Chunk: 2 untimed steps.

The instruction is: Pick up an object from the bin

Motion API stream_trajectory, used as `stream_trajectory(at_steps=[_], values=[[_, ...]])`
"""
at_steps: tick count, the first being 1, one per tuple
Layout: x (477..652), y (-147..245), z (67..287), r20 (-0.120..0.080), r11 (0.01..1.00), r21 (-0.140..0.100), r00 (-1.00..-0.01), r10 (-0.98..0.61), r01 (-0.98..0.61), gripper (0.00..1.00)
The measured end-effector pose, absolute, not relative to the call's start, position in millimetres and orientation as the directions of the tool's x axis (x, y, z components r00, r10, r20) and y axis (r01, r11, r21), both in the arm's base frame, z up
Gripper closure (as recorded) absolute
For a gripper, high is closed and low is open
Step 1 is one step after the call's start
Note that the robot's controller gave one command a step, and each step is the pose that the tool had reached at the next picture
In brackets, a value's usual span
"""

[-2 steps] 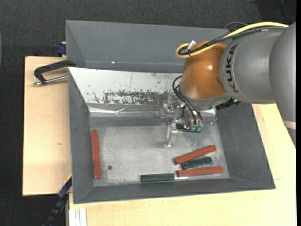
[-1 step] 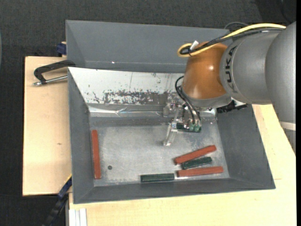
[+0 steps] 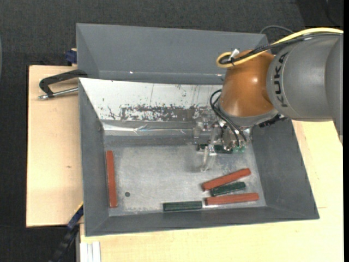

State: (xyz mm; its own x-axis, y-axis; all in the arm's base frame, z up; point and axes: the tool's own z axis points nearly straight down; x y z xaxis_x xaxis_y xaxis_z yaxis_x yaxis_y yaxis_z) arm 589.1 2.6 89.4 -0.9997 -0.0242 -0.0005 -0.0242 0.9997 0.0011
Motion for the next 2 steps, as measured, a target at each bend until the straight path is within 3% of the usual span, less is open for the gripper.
stream_trajectory(at_steps=[1, 2], values=[[566.0, -61, 80, -0.002, 0.997, 0.002, -0.997, 0.077, 0.077, 0.0], [563.1, -78, 83, -0.003, 0.996, -0.003, -0.996, 0.094, 0.094, 0.0]])
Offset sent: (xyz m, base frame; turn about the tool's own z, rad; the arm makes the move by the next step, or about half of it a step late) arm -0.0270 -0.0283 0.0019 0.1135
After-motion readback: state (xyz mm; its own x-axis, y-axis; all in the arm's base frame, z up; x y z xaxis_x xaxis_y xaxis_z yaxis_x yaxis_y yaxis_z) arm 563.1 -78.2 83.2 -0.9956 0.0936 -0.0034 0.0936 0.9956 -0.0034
